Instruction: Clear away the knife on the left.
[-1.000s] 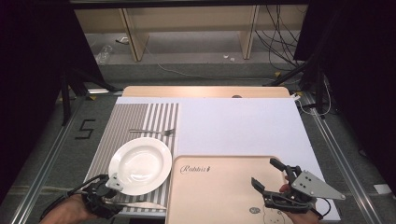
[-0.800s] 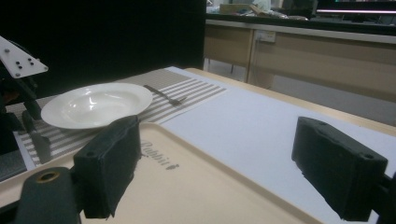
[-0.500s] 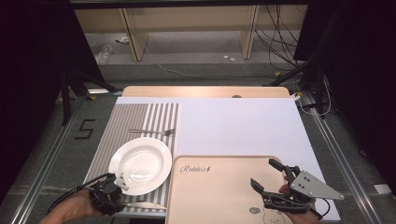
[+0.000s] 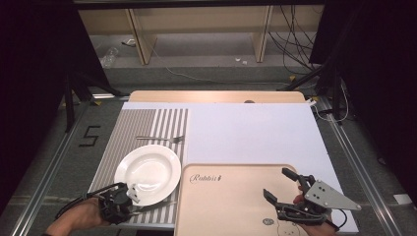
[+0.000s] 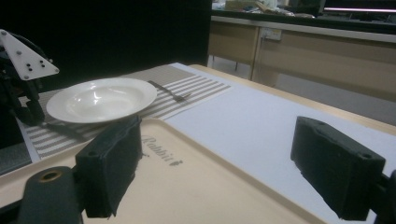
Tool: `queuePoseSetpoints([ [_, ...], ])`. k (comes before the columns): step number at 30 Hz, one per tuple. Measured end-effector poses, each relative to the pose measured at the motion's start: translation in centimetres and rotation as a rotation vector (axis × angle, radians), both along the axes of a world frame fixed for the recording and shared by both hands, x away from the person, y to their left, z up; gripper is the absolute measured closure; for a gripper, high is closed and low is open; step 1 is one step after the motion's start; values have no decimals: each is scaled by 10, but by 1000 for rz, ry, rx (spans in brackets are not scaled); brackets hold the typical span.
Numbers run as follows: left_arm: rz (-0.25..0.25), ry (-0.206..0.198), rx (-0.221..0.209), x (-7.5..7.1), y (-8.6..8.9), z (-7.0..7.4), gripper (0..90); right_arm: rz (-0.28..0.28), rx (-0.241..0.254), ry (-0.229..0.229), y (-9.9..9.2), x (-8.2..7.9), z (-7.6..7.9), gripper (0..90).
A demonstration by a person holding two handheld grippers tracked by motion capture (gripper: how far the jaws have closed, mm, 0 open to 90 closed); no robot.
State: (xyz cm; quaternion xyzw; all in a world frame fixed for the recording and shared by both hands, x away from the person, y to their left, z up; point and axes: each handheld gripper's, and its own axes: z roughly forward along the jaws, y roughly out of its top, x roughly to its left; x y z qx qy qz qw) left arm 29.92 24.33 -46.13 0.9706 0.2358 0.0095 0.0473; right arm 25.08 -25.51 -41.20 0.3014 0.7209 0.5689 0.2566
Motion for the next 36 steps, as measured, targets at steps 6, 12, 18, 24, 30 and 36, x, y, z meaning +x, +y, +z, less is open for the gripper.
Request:
queuePoseSetpoints([
  [6,-22,-18,-1,-2,0,0,793,2,-3,1,0,0,0,175],
  [12,-64,-35,14,-5,-2,1,795,1,-5,4,-1,1,-1,178],
  [18,-72,-20,-2,-9,-1,4,796,-1,-7,9,-1,1,-1,179],
  [24,-77,-23,-53,-16,1,12,797,0,-11,8,0,1,-1,180],
  [30,-51,-21,-132,-21,-2,26,797,1,-9,8,0,1,-1,181],
  [36,-18,-8,-244,-24,-10,39,797,2,-11,9,0,1,-1,181],
])
